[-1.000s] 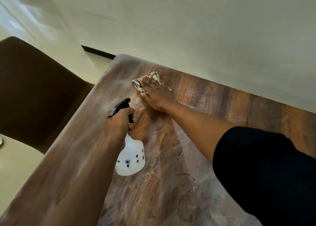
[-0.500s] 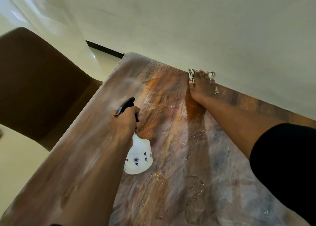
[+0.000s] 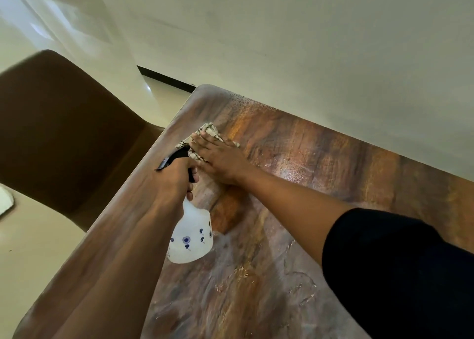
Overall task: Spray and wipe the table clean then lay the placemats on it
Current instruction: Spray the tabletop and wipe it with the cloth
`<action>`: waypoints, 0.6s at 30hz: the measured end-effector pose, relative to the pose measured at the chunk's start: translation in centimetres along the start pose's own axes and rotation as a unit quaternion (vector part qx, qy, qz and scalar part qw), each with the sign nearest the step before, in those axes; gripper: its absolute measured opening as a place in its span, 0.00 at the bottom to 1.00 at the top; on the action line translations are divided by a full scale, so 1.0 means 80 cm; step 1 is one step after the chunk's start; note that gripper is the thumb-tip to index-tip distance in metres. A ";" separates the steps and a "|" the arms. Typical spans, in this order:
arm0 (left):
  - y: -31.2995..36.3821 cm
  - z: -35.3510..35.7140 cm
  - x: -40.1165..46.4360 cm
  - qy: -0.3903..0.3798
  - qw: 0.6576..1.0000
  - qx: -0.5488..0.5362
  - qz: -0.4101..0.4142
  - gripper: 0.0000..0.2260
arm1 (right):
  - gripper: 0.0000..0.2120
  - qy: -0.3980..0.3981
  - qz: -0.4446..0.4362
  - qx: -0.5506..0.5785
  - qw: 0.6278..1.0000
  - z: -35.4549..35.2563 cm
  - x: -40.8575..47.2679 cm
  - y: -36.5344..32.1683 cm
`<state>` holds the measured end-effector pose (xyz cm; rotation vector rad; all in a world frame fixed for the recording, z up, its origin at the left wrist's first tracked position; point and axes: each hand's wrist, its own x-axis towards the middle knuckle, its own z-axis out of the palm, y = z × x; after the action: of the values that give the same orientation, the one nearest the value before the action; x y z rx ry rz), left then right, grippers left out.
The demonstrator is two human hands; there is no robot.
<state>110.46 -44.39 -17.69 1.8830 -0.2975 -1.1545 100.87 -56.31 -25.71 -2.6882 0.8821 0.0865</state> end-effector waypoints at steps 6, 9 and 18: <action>0.012 -0.001 0.015 -0.003 1.000 0.001 0.007 0.08 | 0.28 0.056 0.182 0.046 0.981 -0.026 -0.003 0.101; 0.020 0.002 0.024 -0.002 1.000 0.004 0.011 0.08 | 0.28 0.090 0.268 0.044 0.958 -0.029 -0.011 0.150; 0.026 -0.003 0.042 0.026 0.999 -0.022 0.043 0.08 | 0.26 0.135 0.234 0.049 0.961 -0.013 0.062 0.062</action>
<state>112.95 -47.47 -18.03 1.8407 -0.3180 -1.0458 101.92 -63.27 -26.80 -2.3789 1.5495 -0.2213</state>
